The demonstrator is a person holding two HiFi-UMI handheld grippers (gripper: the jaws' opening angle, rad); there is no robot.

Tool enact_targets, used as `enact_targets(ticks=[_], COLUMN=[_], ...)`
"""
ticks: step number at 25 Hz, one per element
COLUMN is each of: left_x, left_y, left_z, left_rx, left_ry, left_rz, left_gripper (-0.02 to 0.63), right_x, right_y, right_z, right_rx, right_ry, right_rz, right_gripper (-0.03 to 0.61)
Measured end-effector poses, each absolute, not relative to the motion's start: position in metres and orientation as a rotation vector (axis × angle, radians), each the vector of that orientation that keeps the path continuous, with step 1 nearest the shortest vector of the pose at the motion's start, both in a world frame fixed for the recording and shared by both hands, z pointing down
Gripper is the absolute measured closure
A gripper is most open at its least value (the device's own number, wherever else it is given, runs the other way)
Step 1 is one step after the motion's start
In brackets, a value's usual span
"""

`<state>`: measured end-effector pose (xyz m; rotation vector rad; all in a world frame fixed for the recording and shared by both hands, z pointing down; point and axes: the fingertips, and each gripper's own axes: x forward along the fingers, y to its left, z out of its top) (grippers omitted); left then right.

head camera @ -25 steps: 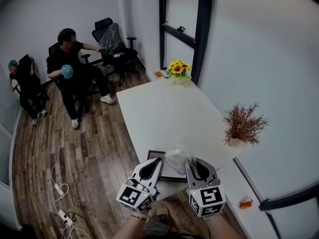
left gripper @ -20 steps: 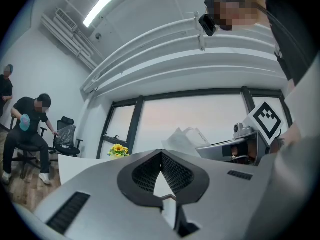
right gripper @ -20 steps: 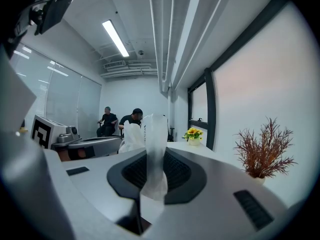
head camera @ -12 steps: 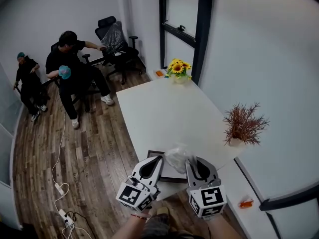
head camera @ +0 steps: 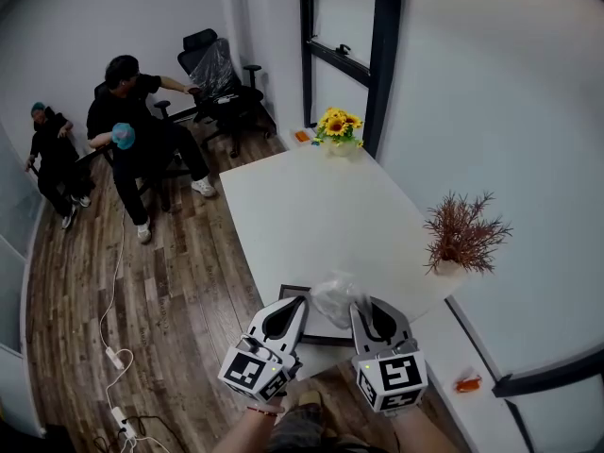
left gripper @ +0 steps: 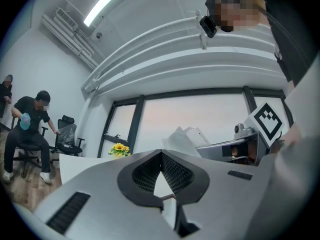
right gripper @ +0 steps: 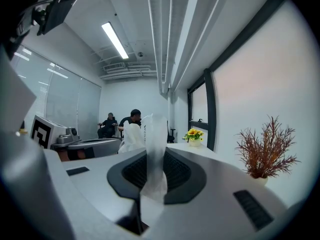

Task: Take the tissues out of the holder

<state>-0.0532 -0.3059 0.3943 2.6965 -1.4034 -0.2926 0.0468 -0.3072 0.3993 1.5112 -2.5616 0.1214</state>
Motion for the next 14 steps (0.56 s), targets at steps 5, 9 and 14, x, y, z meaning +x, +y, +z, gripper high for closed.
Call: enact_targets(ticks=[5, 9, 14], left_x=[-0.060, -0.062, -0.062], left_y=[-0.307, -0.310, -0.311], left_z=[0.392, 0.387, 0.386], left_rx=[2.693, 2.695, 2.696], left_ry=[-1.421, -1.433, -1.434], left_rz=[-0.303, -0.314, -0.316], left_gripper=[0.606, 0.606, 0.606], right_x=[0.049, 0.054, 0.059], right_y=[-0.307, -0.309, -0.311], right_z=[0.395, 0.392, 0.389], right_rx=[1.542, 1.572, 1.597], right_ry=[-2.568, -2.566, -2.568], right_rz=[0.121, 0.120, 0.118], right_gripper=[0.520, 0.520, 0.520])
